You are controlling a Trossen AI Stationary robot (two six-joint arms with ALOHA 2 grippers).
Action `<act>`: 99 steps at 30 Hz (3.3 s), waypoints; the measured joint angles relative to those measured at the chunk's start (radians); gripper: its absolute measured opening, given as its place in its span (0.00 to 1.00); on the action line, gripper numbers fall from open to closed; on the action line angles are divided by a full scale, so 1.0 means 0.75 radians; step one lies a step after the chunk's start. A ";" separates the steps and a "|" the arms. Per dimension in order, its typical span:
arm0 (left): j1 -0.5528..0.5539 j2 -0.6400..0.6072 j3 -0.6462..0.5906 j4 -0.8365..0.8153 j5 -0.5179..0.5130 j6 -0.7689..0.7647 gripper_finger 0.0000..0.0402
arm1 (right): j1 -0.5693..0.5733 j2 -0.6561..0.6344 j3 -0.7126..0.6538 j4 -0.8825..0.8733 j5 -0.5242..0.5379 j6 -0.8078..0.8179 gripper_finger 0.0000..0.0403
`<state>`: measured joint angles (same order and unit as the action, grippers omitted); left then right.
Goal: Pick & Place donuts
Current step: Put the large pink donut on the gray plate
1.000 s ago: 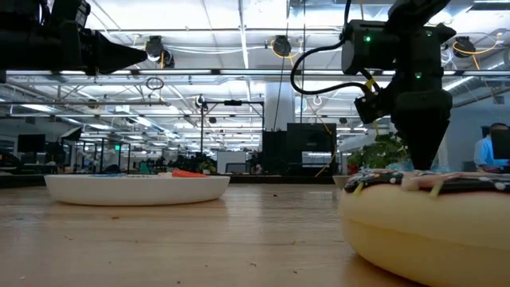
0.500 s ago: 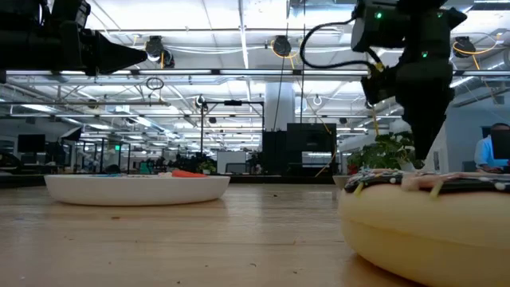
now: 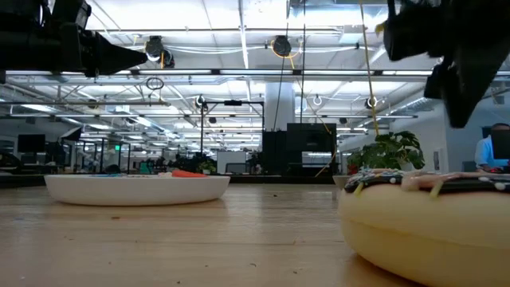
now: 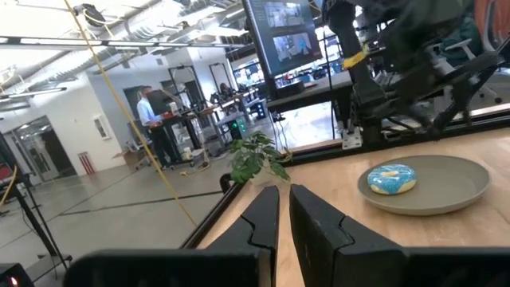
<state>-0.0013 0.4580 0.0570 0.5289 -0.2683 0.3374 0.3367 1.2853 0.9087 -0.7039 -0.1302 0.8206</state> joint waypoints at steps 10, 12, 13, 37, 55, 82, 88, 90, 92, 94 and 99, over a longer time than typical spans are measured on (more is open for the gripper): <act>0.000 0.000 0.000 -0.004 -0.004 -0.002 0.10 | 0.297 0.354 0.474 -0.087 0.147 -0.067 0.37; 0.000 0.000 0.000 -0.004 -0.004 -0.002 0.10 | 0.320 0.444 0.598 -0.144 0.178 -0.098 0.34; 0.000 0.000 0.000 -0.004 -0.004 -0.002 0.10 | 0.323 0.486 0.650 -0.165 0.177 -0.098 0.32; 0.000 0.000 0.000 -0.016 -0.005 0.002 0.10 | 0.346 0.722 0.754 -0.259 0.218 -0.183 0.22; 0.000 0.000 0.000 -0.044 -0.005 0.021 0.10 | 0.467 0.747 0.754 -0.333 0.238 -0.182 0.65; 0.000 0.000 0.000 -0.056 -0.005 0.023 0.10 | 0.494 0.909 0.592 -0.020 0.143 -0.288 0.61; 0.000 0.000 0.000 -0.056 -0.005 0.024 0.10 | 0.493 0.902 0.541 0.007 0.113 -0.231 0.59; 0.000 0.000 0.000 -0.056 -0.005 0.024 0.10 | 0.490 0.903 0.539 -0.004 0.102 -0.204 0.55; 0.000 0.000 0.000 -0.056 -0.005 0.024 0.10 | 0.490 0.904 0.539 -0.006 0.092 -0.199 0.47; 0.000 0.000 0.000 -0.057 -0.005 0.025 0.10 | 0.488 0.904 0.538 -0.010 0.083 -0.174 0.36; 0.000 0.000 0.000 -0.057 -0.006 0.025 0.10 | 0.446 0.868 0.532 -0.031 0.015 -0.142 0.07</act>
<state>-0.0013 0.4581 0.0570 0.4858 -0.2730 0.3561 0.6713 1.9366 1.3079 -0.7269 -0.1187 0.7143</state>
